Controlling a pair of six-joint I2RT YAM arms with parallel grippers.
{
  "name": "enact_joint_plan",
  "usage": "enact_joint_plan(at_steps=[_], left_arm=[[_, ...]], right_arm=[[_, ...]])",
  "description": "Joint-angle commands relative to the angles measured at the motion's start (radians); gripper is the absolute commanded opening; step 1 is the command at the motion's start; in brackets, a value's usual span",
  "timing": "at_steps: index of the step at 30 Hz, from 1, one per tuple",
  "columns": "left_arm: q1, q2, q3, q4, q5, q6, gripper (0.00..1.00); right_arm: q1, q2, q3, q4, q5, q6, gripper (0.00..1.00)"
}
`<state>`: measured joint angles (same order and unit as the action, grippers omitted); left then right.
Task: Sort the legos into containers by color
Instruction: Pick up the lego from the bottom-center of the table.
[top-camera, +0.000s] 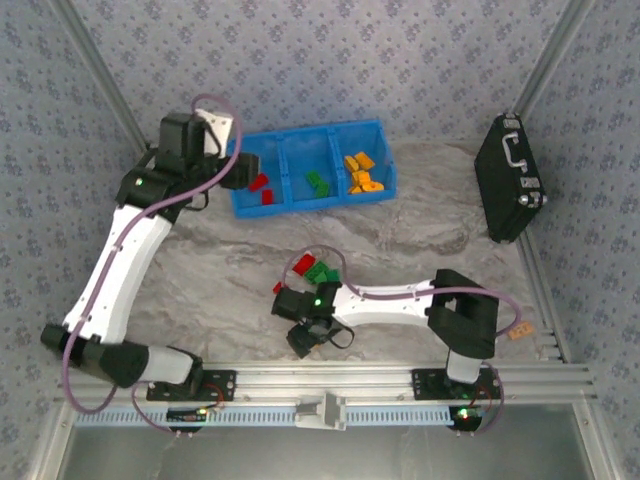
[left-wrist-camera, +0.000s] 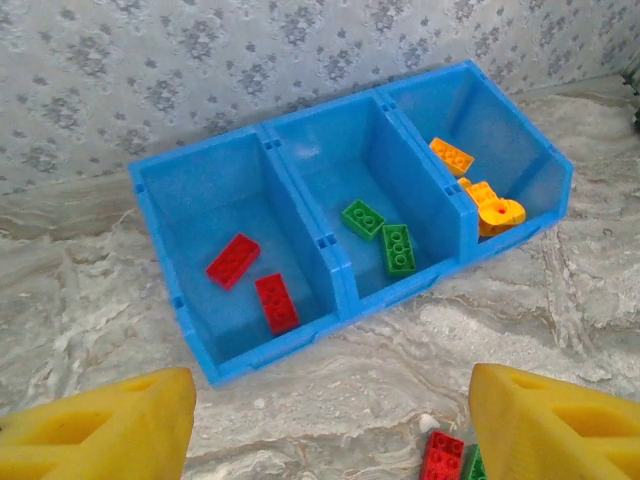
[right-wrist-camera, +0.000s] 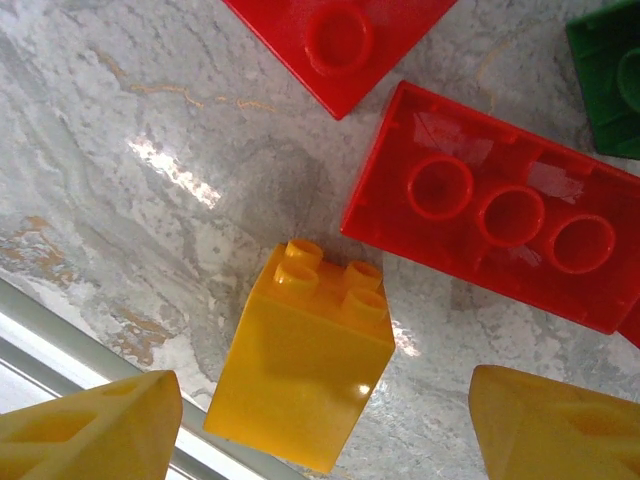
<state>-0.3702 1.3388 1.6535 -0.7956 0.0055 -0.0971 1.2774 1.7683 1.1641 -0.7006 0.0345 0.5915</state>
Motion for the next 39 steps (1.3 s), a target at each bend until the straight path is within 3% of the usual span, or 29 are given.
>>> enact_joint_plan(at_steps=[1,4,10,16,24,31,37,39], left_arm=[[0.004,-0.069,-0.095,0.058,0.016,-0.003,0.73],[0.006,-0.148,-0.174,0.087,0.061,0.015,0.74],[0.053,-0.28,-0.294,0.11,0.128,0.031,0.78],[0.081,-0.326,-0.33,0.098,0.134,0.044,0.81],[0.086,-0.326,-0.338,0.095,0.185,0.045,0.81],[0.117,-0.433,-0.431,0.209,0.527,0.084,0.84],[0.168,-0.448,-0.454,0.278,0.936,0.034,0.85],[0.168,-0.442,-0.451,0.291,1.012,0.031,0.86]], right_arm=[[0.011,0.025,0.02,-0.027,0.041,0.029,0.76],[0.014,0.033,0.02,-0.016,0.049,0.03,0.73],[0.017,0.025,0.018,0.018,0.053,0.023,0.53],[0.02,0.002,-0.01,0.046,0.034,0.012,0.42],[0.009,-0.065,-0.045,0.043,0.032,0.009,0.38],[-0.12,-0.351,-0.079,0.109,-0.06,-0.13,0.39],[-0.362,-0.603,-0.09,0.273,-0.34,-0.262,0.4],[-0.436,-0.633,-0.071,0.302,-0.41,-0.268,0.4]])
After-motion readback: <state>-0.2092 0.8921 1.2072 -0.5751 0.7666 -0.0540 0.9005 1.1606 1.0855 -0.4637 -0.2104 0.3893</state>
